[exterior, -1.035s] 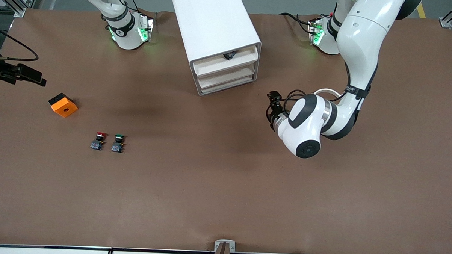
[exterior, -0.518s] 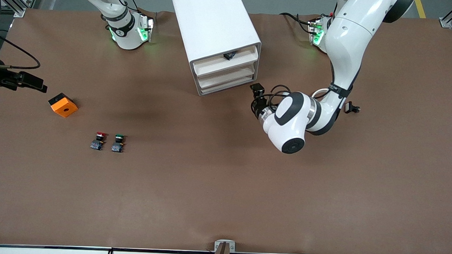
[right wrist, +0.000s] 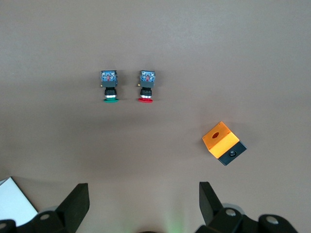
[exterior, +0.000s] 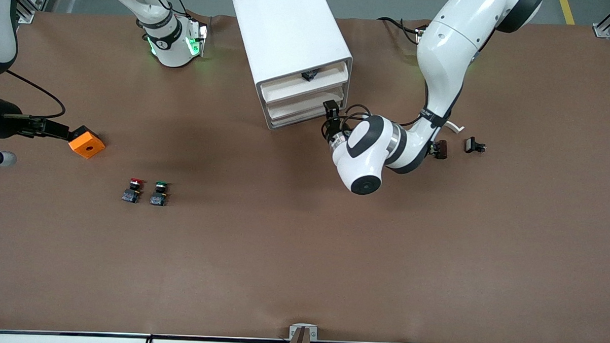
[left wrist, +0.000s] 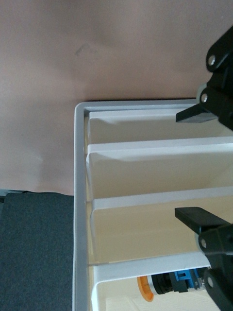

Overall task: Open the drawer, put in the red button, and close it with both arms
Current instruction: 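Grip the drawer with the left gripper and pull it open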

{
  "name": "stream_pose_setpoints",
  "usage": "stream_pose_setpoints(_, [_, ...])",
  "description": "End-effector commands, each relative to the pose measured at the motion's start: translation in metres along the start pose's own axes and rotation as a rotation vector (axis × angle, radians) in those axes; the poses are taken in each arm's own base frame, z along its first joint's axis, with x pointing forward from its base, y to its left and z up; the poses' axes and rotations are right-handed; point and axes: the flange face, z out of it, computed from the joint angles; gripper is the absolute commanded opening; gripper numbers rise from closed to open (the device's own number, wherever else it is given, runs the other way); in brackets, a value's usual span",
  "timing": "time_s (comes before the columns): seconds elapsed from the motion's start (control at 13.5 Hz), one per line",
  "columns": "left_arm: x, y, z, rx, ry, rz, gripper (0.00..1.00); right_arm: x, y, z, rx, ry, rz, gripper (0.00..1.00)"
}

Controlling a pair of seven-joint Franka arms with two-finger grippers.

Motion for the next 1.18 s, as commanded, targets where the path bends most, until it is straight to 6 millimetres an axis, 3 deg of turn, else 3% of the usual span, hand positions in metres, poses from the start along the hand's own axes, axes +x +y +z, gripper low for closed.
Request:
stream_pose_setpoints(0.0, [-0.006, -0.01, 0.006, 0.018, 0.014, -0.012, 0.77, 0.0, 0.0, -0.008, -0.002, 0.002, 0.005, 1.0])
stream_pose_setpoints(0.59, [-0.032, -0.034, 0.048, 0.013, 0.082, 0.003, 0.74, 0.0, 0.001, -0.007, 0.002, -0.003, 0.013, 1.0])
stream_pose_setpoints(1.11, [-0.044, -0.04, 0.08, 0.013, 0.114, 0.015, 0.74, -0.001, 0.004, -0.007, 0.006, -0.002, 0.011, 1.0])
